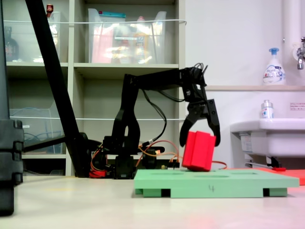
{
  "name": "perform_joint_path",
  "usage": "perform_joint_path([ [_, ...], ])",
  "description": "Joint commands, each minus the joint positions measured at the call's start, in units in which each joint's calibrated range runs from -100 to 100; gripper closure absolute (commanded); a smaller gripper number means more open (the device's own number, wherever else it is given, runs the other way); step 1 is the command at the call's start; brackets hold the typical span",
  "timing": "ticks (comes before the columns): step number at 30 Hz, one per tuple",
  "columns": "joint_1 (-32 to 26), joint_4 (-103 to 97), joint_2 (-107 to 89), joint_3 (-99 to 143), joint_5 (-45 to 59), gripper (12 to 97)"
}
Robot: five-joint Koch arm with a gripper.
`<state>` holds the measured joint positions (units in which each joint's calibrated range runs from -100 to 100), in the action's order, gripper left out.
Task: Put the cross columnar block into the corresponding hole
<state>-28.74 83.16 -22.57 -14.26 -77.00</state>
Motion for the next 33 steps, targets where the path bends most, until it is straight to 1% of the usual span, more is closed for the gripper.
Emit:
perform_joint_path([
  [1, -0.54, -4.92, -0.05, -4.69, -0.68, 77.2],
  [33, -0.39, -8.78, 8.05, -4.79, -2.83, 76.8],
])
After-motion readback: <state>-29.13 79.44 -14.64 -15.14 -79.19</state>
